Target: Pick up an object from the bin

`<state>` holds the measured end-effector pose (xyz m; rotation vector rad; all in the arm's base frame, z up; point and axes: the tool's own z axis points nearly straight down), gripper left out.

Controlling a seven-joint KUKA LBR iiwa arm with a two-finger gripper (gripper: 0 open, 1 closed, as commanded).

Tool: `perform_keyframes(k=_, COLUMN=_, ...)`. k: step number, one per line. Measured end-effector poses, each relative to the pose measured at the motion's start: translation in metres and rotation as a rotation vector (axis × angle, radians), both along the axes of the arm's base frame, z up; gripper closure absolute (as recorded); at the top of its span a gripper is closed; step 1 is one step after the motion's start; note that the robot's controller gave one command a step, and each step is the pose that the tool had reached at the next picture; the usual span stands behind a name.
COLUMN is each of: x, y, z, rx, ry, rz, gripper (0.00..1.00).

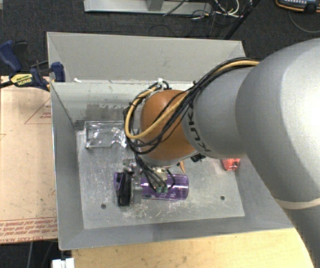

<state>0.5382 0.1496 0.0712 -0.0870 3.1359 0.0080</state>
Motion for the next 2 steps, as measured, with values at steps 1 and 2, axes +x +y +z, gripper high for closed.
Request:
perform_keyframes(k=1, x=0.000, y=0.000, z=0.000, rx=0.000, ry=0.000, rz=-0.001, gripper=1.00)
perform_keyframes(k=2, x=-0.001, y=-0.001, z=0.120, rx=0.001, ry=-0.001, rz=0.000, gripper=1.00)
